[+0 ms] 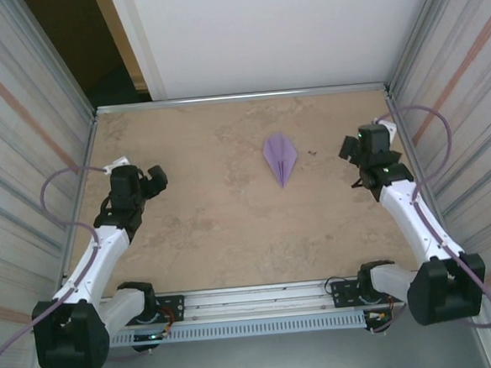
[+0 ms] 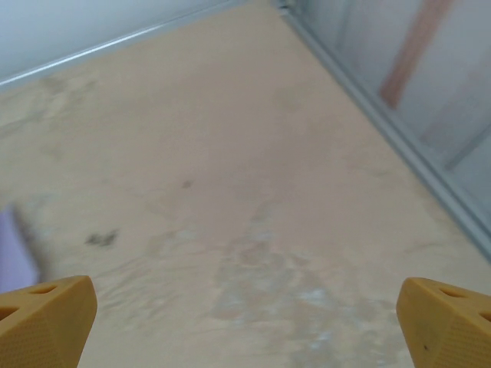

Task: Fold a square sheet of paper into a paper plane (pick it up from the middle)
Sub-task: Reset both arms

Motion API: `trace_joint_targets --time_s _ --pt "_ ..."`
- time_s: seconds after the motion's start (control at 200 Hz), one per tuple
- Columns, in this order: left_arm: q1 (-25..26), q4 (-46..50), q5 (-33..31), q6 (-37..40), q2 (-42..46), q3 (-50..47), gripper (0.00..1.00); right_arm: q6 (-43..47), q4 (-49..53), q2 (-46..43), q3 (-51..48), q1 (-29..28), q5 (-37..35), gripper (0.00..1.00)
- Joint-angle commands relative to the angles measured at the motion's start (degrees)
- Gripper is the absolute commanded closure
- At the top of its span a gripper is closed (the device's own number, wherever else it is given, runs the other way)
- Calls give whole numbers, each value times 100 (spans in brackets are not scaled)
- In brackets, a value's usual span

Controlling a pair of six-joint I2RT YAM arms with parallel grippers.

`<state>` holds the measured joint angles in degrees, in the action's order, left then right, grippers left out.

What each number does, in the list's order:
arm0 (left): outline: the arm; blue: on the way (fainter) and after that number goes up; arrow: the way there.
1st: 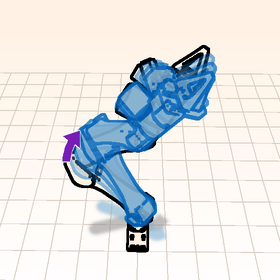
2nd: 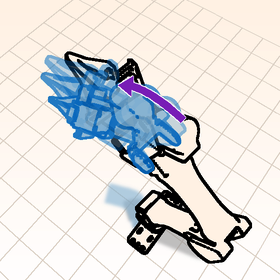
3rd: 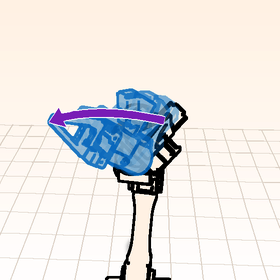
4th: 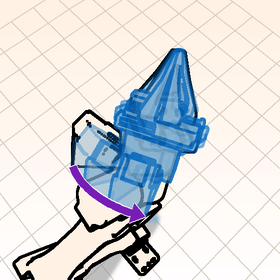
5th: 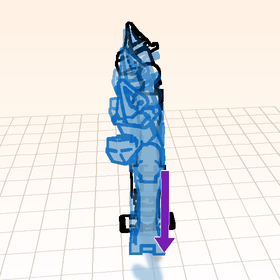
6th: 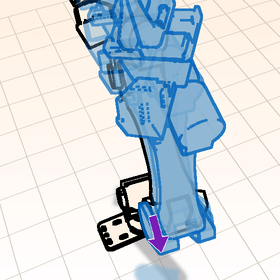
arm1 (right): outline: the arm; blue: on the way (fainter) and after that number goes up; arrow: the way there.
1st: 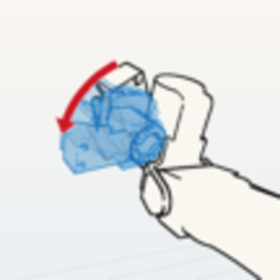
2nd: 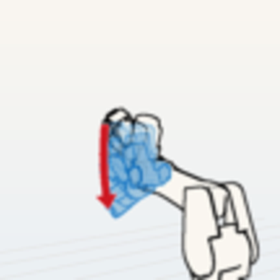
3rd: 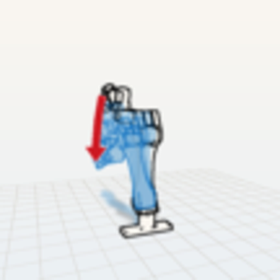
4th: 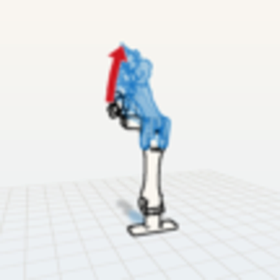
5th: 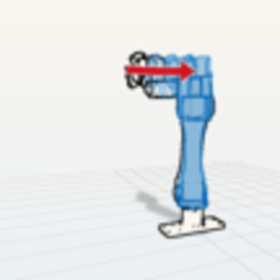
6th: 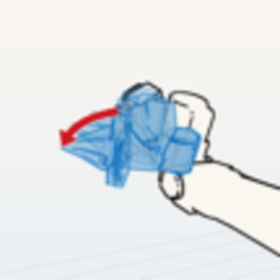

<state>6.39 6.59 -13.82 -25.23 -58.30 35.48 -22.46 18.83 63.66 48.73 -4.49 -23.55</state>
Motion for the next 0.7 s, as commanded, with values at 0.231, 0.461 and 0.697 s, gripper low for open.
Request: trace_joint_targets --time_s 0.231,0.461,0.697 --pt "-169 -2846 -378 1926 -565 -1086 1 461 -2609 -85 -1939 857 -180 1" --pt "-351 -4059 906 2728 -1422 -1233 1 1179 -4746 376 -2793 812 951 1" --pt "-902 -5030 1952 2607 -2124 -1422 1 1460 -5835 1311 -2799 736 1511 1"
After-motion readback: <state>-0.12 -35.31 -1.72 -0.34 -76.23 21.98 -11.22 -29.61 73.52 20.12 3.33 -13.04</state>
